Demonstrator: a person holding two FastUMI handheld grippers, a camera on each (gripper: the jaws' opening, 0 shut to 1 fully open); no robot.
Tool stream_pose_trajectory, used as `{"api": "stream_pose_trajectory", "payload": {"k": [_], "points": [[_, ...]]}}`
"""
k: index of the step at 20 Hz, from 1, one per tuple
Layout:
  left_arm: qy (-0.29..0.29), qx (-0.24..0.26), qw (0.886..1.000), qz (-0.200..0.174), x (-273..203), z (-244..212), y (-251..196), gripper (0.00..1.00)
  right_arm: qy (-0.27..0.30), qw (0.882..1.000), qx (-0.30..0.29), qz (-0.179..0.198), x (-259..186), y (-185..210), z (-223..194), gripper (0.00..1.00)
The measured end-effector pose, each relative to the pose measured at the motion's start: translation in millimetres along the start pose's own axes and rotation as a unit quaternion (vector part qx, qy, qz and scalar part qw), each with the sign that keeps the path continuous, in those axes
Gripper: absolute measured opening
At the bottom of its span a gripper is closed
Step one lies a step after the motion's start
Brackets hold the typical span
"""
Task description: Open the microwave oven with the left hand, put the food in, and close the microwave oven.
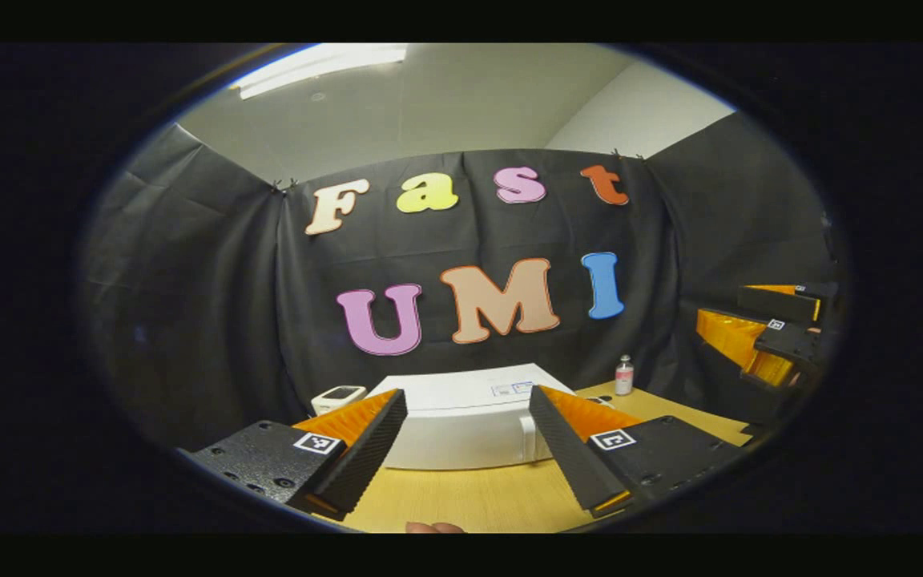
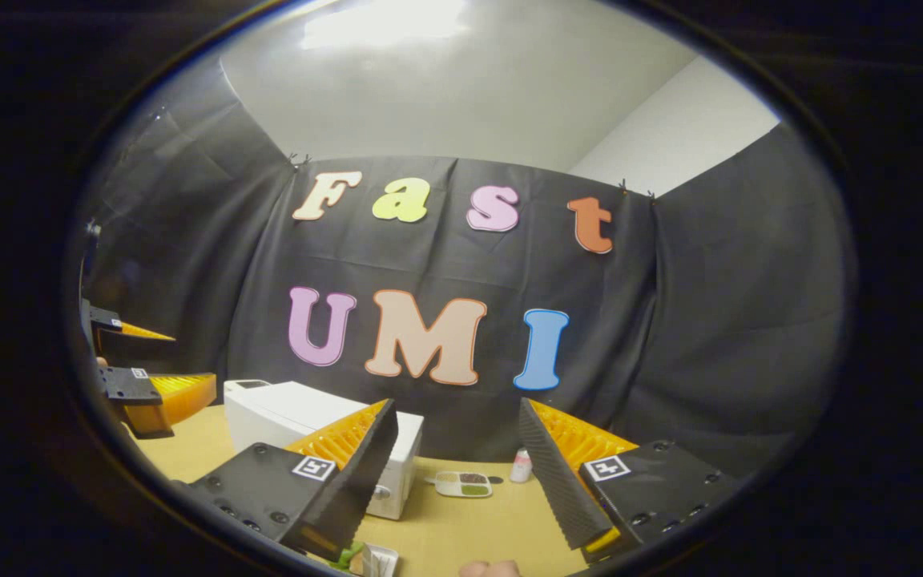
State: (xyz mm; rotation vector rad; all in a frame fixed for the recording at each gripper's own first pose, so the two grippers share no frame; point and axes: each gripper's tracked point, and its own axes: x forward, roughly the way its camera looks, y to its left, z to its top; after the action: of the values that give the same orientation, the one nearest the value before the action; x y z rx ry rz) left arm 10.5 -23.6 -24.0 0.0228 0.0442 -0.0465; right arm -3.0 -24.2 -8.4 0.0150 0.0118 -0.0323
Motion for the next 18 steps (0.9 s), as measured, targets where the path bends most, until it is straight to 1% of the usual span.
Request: {"api": "stream_pose_trajectory", "payload": {"k": [2, 5, 7, 8, 9, 11, 12, 15, 18], "points": [[0.003, 0.002, 1.0, -0.001, 7, -10, -2, 0.97, 0.001, 1.0, 0.0, -0.003, -1, -4, 0, 0.97], [0.013, 0.004, 1.0, -0.004, 23, -37, -1, 0.97, 0.006, 1.0, 0.005, -0.009, -3, -10, -1, 0.96], [0.018, -0.008, 1.0, -0.02, 40, -58, -8, 0.97, 0.018, 1.0, 0.017, -0.011, -10, -12, -6, 0.96], [0.025, -0.009, 0.999, -0.029, 48, -71, -13, 1.0, 0.023, 0.999, 0.023, -0.011, -14, -15, -8, 0.96], [0.031, -0.007, 0.999, -0.038, 57, -88, -18, 0.98, 0.03, 0.999, 0.025, -0.013, -18, -19, -9, 0.96], [0.043, -0.001, 0.998, -0.054, 80, -113, -26, 0.98, 0.046, 0.998, 0.025, -0.018, -26, -28, -16, 0.96], [0.048, -0.006, 0.997, -0.063, 90, -125, -33, 0.98, 0.054, 0.998, 0.025, -0.021, -28, -31, -18, 0.96], [0.092, -0.024, 0.993, -0.074, 123, -173, -46, 0.98, 0.068, 0.996, 0.019, -0.049, -41, -54, -19, 0.96], [0.149, -0.038, 0.985, -0.079, 148, -220, -61, 0.98, 0.078, 0.994, 0.013, -0.072, -52, -67, -22, 0.96]]}}
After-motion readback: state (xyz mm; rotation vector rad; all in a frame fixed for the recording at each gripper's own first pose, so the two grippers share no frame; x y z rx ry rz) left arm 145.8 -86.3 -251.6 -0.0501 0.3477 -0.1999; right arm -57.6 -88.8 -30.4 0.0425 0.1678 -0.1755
